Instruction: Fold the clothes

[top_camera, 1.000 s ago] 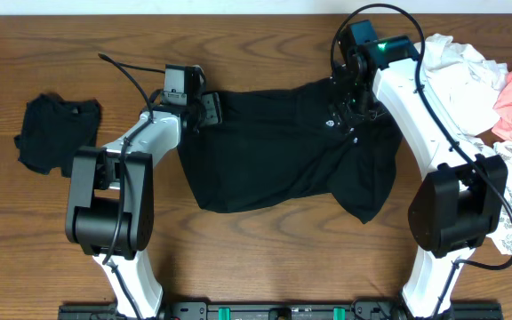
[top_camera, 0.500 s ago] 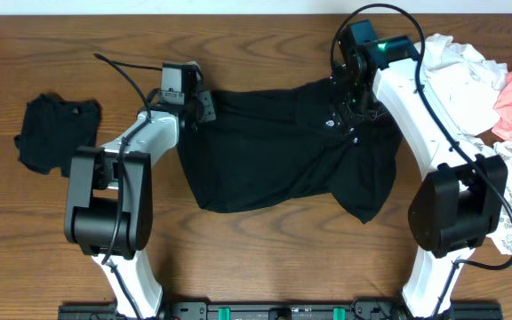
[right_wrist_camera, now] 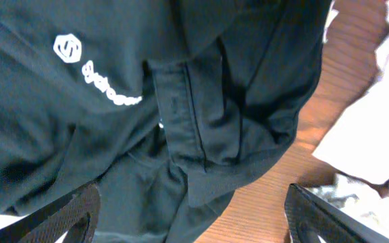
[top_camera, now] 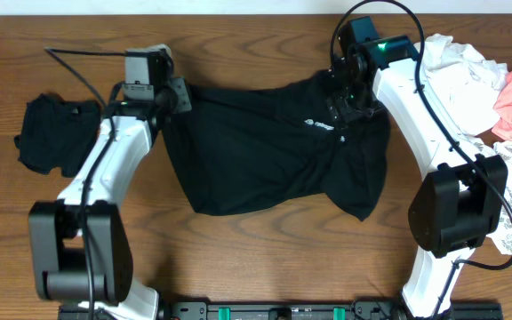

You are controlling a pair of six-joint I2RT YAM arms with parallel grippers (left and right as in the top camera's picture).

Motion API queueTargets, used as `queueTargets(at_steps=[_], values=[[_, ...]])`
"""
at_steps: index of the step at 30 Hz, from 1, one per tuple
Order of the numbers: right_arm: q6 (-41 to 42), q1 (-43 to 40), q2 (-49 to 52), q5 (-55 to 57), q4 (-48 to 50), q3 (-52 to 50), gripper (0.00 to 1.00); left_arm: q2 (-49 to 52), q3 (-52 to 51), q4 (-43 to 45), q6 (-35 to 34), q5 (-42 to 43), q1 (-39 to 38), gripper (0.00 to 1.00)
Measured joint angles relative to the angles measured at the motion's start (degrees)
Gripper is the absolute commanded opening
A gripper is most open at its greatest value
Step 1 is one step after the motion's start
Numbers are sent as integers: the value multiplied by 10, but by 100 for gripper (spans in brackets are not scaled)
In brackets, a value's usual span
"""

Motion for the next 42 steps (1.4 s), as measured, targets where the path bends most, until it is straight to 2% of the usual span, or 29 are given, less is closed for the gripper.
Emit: queueTargets(at_steps=[5,9,13,21,28,34,38,42], values=[[-57,1,0,-54,15,-7,82,-10,0,-12,0,-1,0,6],[-76,5,0,-76,69,-38,78,-10,0,-26,0,-2,0,6],[-64,5,0,-90,144,-90,75,-10,0,-30,0,-3,0,6],[-44,11,0,-120,228,-169,72,-10,0,-32,2,-3,0,6],[-3,12,0,-125,285,-190,59,-10,0,-33,5,-3,0,6],[29,17,0,-128,310,-190,61,-10,0,-34,9,-3,0,6],[40,18,0,-128,311,-190,67,-10,0,-34,9,-3,0,6],[58,19,0,-125,319,-190,67,-10,0,-34,9,-3,0,6]])
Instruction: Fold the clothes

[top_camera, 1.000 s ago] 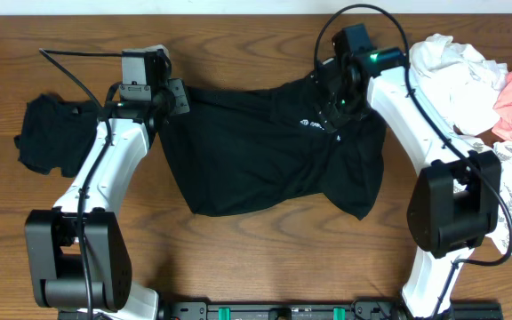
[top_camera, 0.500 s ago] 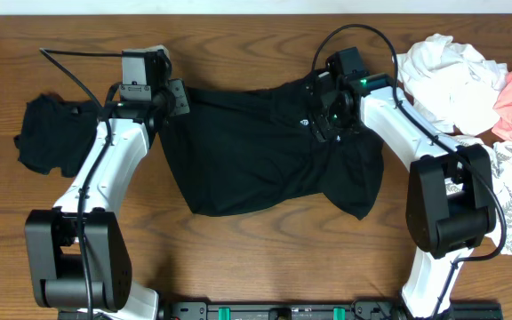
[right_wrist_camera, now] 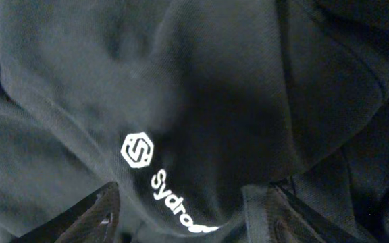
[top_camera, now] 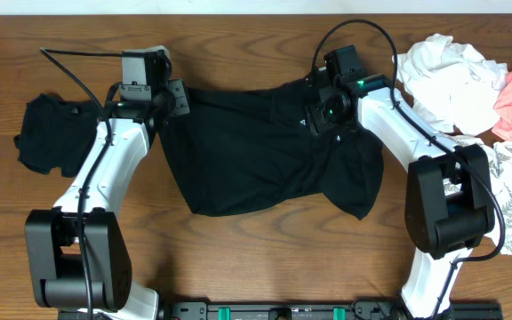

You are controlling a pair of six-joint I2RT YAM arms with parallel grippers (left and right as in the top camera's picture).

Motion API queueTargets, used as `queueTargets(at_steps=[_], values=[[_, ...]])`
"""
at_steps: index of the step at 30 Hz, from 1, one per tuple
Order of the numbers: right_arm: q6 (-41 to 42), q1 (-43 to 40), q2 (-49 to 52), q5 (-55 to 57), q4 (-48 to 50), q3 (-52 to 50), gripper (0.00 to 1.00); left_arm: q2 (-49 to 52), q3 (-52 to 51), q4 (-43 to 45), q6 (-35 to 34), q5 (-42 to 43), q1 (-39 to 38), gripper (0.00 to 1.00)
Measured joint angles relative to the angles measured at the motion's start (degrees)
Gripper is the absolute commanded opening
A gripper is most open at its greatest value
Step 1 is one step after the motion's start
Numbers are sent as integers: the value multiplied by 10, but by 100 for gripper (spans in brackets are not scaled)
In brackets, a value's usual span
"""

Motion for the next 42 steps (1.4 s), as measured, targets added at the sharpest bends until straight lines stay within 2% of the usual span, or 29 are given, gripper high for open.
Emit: queueTargets(at_steps=[7,9,10,12,13,14,22,33,38,42], values=[[54,0,3,18,18,0,63,0,0,-5,0,0,0,6],[67,0,11,20,20,0,55,0,0,-5,0,0,0,6],[73,0,18,21,20,0,47,0,0,-5,0,0,0,6],[86,0,33,21,21,0,20,0,0,-6,0,0,0,6],[92,0,36,22,22,-1,13,0,0,-6,0,0,0,6],[95,0,39,23,25,-2,2,0,0,-7,0,0,0,6],[115,-1,33,50,35,12,1,0,0,-4,3,0,0,6],[144,-58,-91,139,13,201,1,0,0,14,19,-44,1,6],[150,-78,-131,149,-26,209,1,-16,0,8,21,-45,1,6],[152,-81,-138,150,-37,207,1,-65,0,-8,22,-45,1,6]])
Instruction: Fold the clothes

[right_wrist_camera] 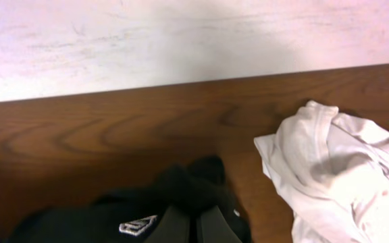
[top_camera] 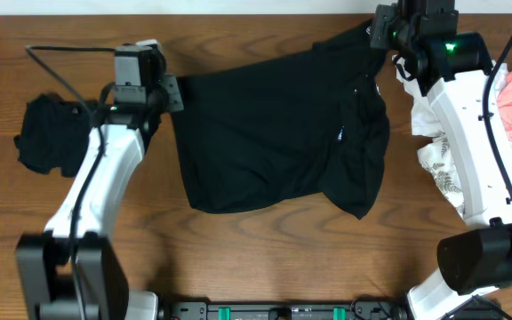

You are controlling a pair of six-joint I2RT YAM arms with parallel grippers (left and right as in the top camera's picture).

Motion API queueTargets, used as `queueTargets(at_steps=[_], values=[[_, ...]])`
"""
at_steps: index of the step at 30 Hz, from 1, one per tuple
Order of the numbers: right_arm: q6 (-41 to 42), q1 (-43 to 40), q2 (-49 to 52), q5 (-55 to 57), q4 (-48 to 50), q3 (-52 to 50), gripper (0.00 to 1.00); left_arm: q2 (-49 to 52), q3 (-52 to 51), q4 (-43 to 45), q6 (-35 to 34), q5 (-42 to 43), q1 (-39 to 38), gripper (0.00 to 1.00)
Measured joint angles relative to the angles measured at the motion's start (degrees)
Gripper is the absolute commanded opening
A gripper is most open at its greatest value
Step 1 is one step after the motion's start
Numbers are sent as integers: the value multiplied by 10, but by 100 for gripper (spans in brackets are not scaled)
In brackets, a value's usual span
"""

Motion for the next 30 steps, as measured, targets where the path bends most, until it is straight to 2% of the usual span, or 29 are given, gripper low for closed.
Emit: queueTargets(at_steps=[11,17,23,30], values=[[0,-1,-122,1,-52,-3,1,-176,0,-23,0,19,0,6],[0,-1,-174,1,-68,-3,1,-246,0,-62,0,21,0,6],[0,-1,-240,0,-90,-3,1,-325,0,-138,-1,23,0,6],[-1,-1,-320,-4,-101,-3,1,-420,0,-148,0,40,0,6]])
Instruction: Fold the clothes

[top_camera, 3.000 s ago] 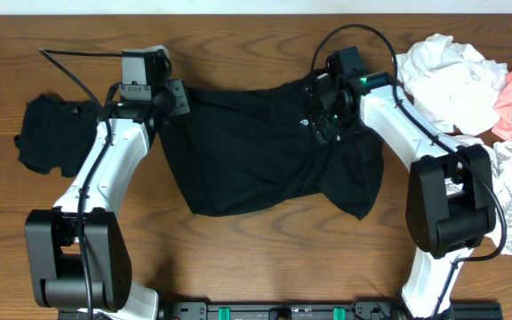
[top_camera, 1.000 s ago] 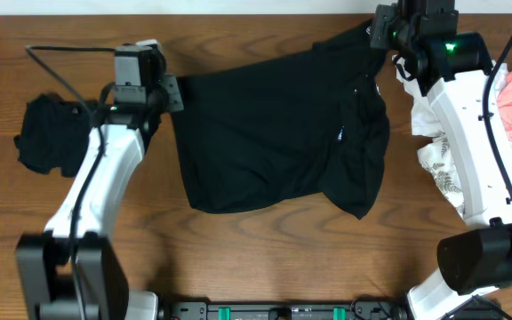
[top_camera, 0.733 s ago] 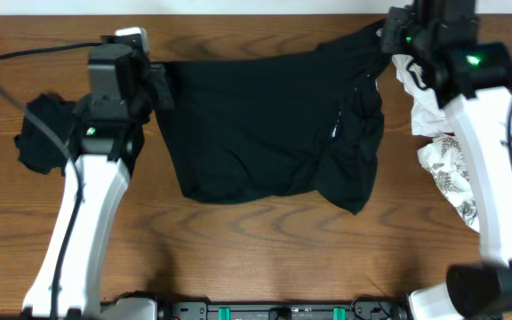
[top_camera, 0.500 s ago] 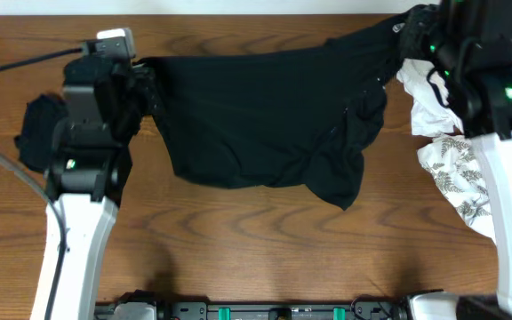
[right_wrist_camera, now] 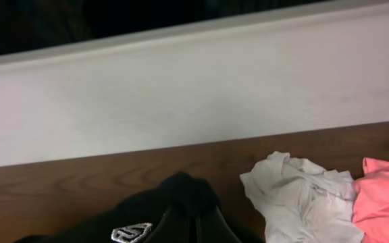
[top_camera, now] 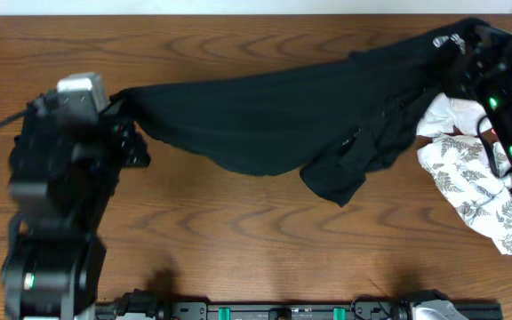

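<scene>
A black shirt (top_camera: pixel 283 107) hangs stretched in a long band above the wooden table (top_camera: pixel 238 258). At its left end, my left gripper (top_camera: pixel 130 114) grips the cloth, with the arm raised close to the overhead camera. My right gripper (top_camera: pixel 463 43) holds the right end at the far right; in the right wrist view the right gripper (right_wrist_camera: pixel 194 228) is shut on a bunch of the black shirt (right_wrist_camera: pixel 181 192), a white logo (right_wrist_camera: pixel 128 233) beside the fingers. A loose flap of the shirt droops at centre right.
A crumpled white garment (top_camera: pixel 447 116) and a leaf-print cloth (top_camera: pixel 469 191) lie at the right under my right arm. The right wrist view shows the white garment (right_wrist_camera: pixel 296 196), a pink one (right_wrist_camera: pixel 383 196) and a white wall (right_wrist_camera: pixel 181 88) behind the table.
The shirt, which lay mostly spread on the table, now hangs taut between both raised grippers. My left gripper is further left and nearer, my right further right. The left arm now hides the dark garment at the left.
First my right gripper was open over the shirt's placket while the left sat at the shirt's left corner. Then the right was down on the cloth by the logo. Then it was shut on the cloth at the far edge. Now the shirt is lifted and stretched.
</scene>
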You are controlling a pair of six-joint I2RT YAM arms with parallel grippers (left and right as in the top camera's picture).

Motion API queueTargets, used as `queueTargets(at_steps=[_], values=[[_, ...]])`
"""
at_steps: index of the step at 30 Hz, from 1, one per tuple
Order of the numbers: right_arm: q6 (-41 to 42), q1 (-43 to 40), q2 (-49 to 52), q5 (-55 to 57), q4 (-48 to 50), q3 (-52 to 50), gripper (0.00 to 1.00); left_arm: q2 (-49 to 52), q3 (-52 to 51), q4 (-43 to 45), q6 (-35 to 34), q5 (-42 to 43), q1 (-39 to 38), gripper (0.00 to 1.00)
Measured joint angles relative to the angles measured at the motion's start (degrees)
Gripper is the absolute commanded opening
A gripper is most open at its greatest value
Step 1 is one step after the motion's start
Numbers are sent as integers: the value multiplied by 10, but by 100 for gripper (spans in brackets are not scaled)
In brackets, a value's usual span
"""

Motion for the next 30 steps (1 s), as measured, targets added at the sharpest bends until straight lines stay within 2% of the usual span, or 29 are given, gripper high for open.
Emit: queueTargets(at_steps=[9,20,25,30], values=[[-14,0,-61,-12,-11,0,1,-68,9,-52,12,9,0,6],[-15,0,-141,-14,-11,5,1,-125,48,-67,12,10,0,6],[-15,0,-118,-13,-10,8,1,-104,49,-69,12,10,0,6],[-15,0,-40,-10,-9,8,1,-26,49,-66,12,9,0,6]])
